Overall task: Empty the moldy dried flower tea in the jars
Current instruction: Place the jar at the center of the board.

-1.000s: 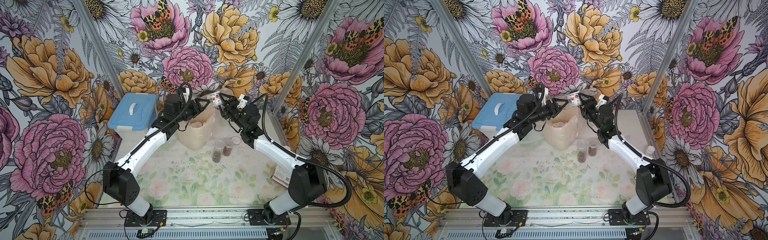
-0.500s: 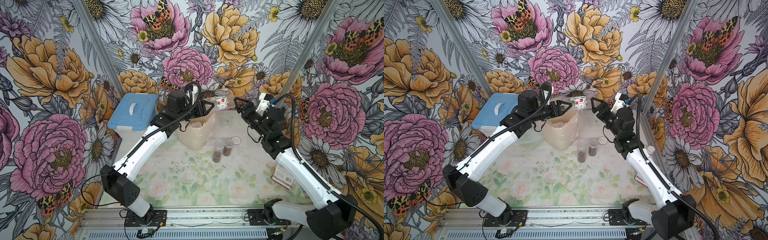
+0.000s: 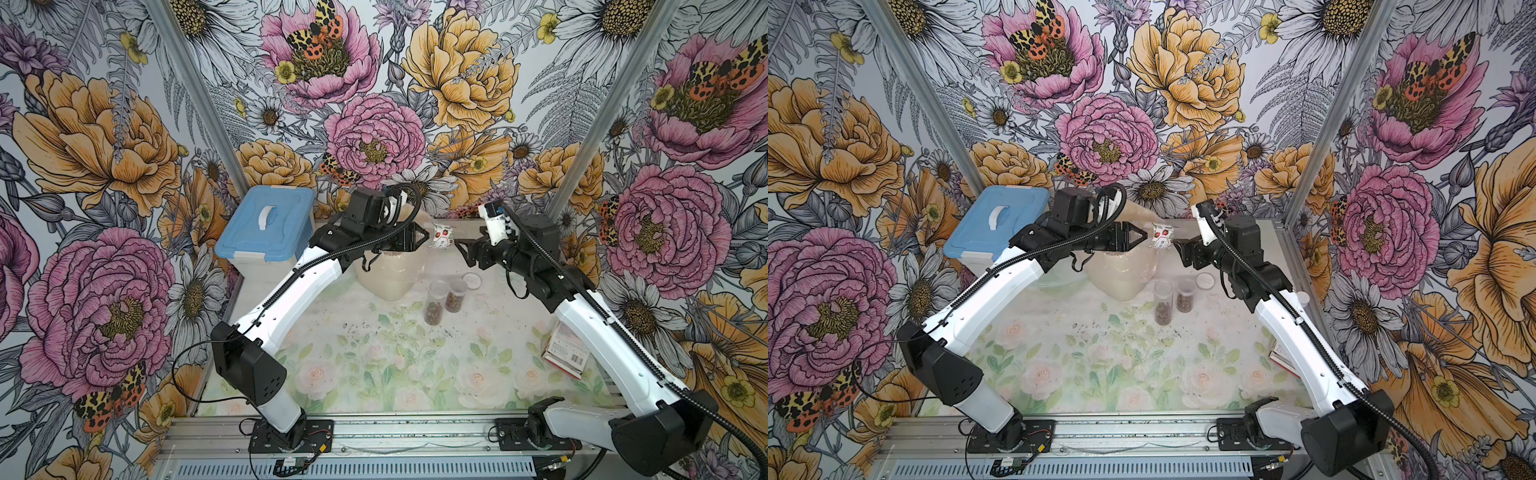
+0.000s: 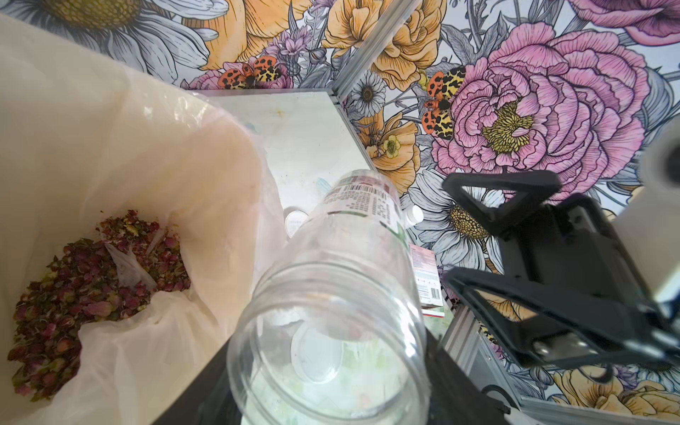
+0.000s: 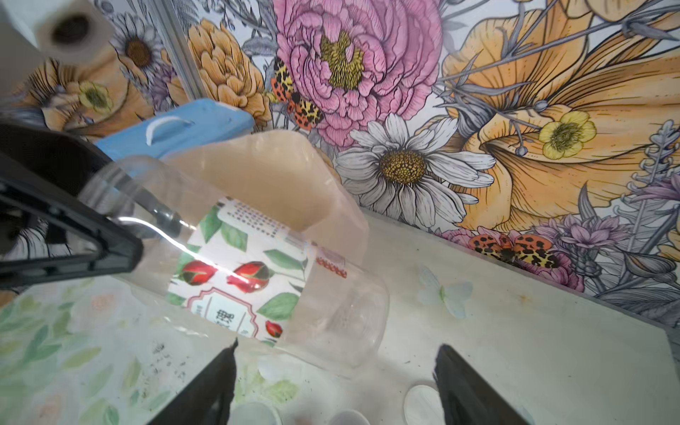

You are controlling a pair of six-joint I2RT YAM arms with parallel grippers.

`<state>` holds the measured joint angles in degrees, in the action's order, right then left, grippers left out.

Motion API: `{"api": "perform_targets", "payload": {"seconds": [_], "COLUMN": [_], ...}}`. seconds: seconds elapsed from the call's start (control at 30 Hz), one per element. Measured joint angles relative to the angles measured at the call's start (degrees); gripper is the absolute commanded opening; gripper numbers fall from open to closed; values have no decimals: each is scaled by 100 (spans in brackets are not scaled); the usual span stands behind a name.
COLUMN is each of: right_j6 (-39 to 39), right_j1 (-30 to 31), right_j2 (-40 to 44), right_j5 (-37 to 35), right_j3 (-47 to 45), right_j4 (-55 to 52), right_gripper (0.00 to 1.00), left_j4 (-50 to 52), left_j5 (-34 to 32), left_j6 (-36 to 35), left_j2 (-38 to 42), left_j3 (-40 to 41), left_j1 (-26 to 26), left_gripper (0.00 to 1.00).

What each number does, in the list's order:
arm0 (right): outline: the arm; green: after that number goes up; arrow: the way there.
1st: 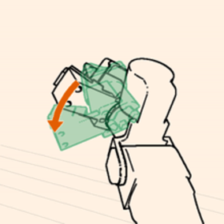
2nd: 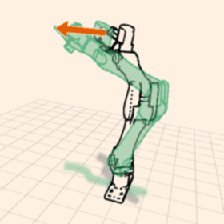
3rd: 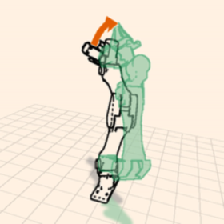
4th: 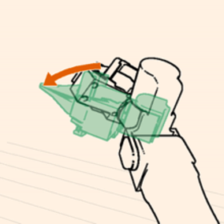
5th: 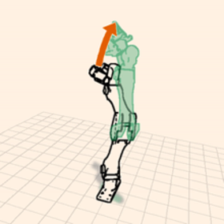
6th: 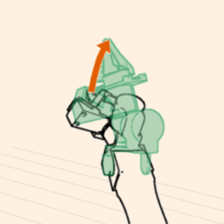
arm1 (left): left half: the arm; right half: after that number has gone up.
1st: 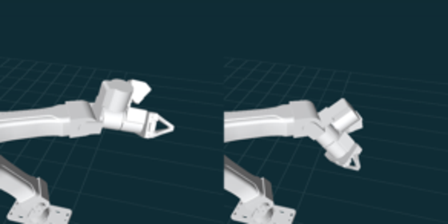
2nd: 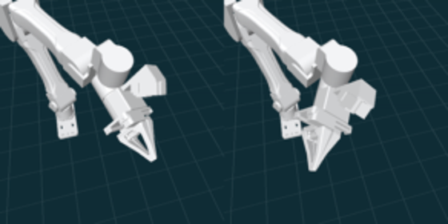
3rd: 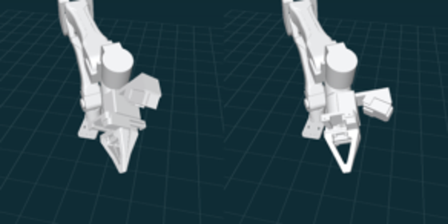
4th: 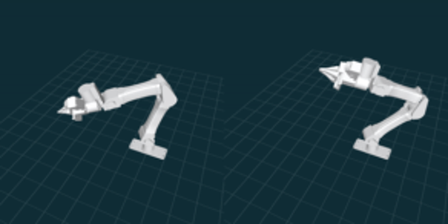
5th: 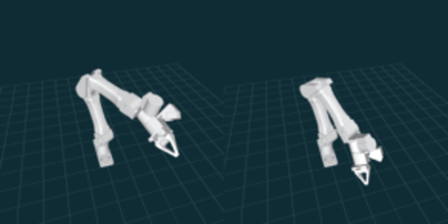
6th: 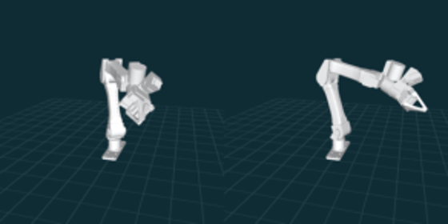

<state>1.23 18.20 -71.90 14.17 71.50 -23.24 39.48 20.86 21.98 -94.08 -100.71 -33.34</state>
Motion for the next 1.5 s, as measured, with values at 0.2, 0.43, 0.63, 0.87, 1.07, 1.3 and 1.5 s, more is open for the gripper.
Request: {"api": "perform_targets", "payload": {"seconds": [0.2,0.43,0.63,0.87,1.07,1.3,1.5], "right_j6": [313,-796,-2192,-2940,-3161,-3359,-3530], "right_j1": [26,-411,-1805,-2052,-1982,-1635,-1434], "right_j2": [-96,160,188,-549,-1062,-1794,-2212], "right_j5": [-271,-927,-636,-22,229,439,584], "right_j3": [7,-90,-586,-776,-774,-439,-166], "right_j4": [-179,-175,-192,-313,-313,-323,-295], "right_gripper": [87,88,80,62,39,27,25], "left_j4": [293,1139,1934,2555,2846,2981,3010], "left_j5": [-98,-542,-1027,-1639,-1987,-2282,-2444], "left_j6": [-286,-785,-1141,-1388,-1598,-1825,-2057], "left_j2": [-417,-1440,-2288,-2907,-3250,-3578,-3864], "left_j3": [-734,-2068,-2983,-3676,-3965,-4118,-4347], "left_j1": [-188,-551,-804,-986,-1071,-1165,-1268], "left_gripper": [24,23,22,22,23,24,26]}}
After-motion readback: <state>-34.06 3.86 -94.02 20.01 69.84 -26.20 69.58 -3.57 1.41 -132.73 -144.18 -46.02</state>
